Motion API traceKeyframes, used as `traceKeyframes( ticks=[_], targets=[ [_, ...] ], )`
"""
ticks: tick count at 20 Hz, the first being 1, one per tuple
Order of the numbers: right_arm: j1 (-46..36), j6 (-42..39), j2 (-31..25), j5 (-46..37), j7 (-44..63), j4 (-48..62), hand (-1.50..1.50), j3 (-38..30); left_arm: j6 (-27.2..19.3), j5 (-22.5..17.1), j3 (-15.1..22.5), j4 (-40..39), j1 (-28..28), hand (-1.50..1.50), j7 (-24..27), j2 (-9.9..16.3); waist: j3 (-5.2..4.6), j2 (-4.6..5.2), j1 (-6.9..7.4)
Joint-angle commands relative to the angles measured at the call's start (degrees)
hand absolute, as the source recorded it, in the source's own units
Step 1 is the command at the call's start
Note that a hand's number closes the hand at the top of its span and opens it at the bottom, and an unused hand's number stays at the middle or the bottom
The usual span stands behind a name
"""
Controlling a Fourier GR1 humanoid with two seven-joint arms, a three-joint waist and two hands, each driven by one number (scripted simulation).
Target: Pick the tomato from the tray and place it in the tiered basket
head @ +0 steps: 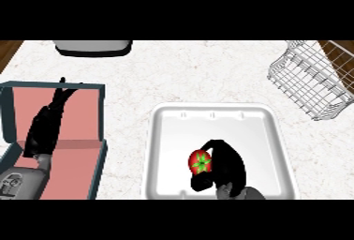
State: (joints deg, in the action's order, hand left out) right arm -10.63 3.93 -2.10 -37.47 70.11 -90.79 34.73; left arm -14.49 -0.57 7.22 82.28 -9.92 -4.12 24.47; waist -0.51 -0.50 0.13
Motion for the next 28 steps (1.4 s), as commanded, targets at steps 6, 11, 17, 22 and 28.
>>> traceKeyframes(
  ticks=[6,11,17,22,28],
  targets=[
    [-4.18,8.75,2.03,-3.4,15.04,-5.37,1.5,-1.11,-2.4,3.09,1.06,-1.83,1.74,0.0,2.5,-2.89,0.43,0.34,-0.35],
    [-21.06,9.52,0.39,-11.38,7.06,12.26,1.5,-20.32,1.24,0.88,0.64,-0.24,-0.62,0.0,1.4,-1.0,0.24,2.18,3.03],
    [-34.73,15.31,-5.89,-24.43,4.37,21.0,1.5,-29.2,1.95,0.9,1.8,-0.03,-1.72,0.0,1.61,-1.89,0.16,2.49,4.92],
    [-46.97,15.08,-9.02,-36.11,7.3,28.82,1.5,-33.26,2.7,1.0,1.8,-0.2,-2.14,0.0,1.83,-1.41,0.13,2.14,6.13],
    [-59.42,9.73,-10.95,-46.99,9.98,41.02,1.5,-36.47,2.5,1.05,1.67,-0.89,-3.79,0.0,0.68,-2.2,0.2,1.94,5.42]
  ],
)
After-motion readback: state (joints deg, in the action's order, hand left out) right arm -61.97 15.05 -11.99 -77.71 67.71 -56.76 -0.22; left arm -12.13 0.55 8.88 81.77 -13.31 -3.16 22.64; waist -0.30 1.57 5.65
